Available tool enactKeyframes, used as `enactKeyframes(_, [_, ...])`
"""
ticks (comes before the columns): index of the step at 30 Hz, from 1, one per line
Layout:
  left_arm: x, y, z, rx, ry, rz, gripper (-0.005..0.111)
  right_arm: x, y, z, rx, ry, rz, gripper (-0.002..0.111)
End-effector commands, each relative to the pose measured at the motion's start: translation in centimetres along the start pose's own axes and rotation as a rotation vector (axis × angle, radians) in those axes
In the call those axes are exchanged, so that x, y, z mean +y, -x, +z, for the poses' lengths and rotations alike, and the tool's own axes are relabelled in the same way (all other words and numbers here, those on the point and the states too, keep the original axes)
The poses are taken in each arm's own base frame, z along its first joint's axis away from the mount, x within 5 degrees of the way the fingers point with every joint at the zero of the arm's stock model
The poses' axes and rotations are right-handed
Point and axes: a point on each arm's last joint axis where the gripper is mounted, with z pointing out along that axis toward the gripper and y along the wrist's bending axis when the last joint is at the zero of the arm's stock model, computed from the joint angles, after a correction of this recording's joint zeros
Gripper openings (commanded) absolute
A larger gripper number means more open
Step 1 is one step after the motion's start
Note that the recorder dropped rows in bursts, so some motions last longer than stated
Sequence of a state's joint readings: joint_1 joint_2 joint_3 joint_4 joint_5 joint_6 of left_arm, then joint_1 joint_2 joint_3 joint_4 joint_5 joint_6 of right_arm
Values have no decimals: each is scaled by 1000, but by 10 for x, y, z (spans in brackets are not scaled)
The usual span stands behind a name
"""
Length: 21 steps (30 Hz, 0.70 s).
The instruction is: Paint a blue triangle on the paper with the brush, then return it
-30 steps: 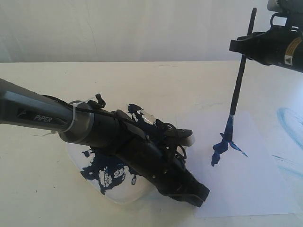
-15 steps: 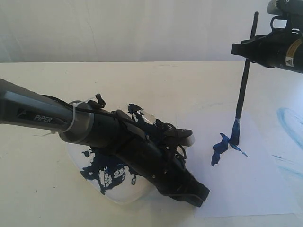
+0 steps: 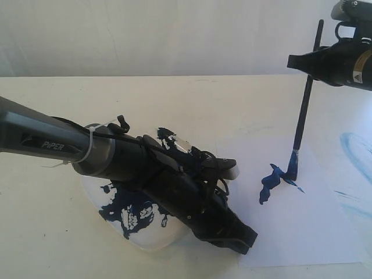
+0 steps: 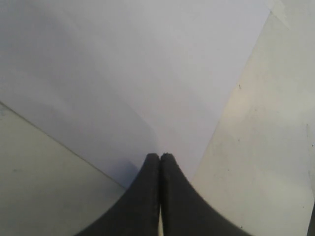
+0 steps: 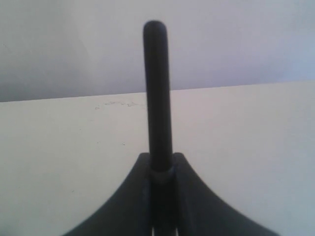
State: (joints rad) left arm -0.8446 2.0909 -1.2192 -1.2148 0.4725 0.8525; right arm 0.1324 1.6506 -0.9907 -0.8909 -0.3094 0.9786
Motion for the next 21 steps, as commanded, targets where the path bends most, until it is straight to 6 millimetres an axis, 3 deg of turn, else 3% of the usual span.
enactKeyframes(1, [5,-10,9,48,-8,-32,0,0,3,-5,-5,-11,2,0])
enactKeyframes(21, [5,-10,9,48,-8,-32,0,-5,5,-12,32,-101,38,0])
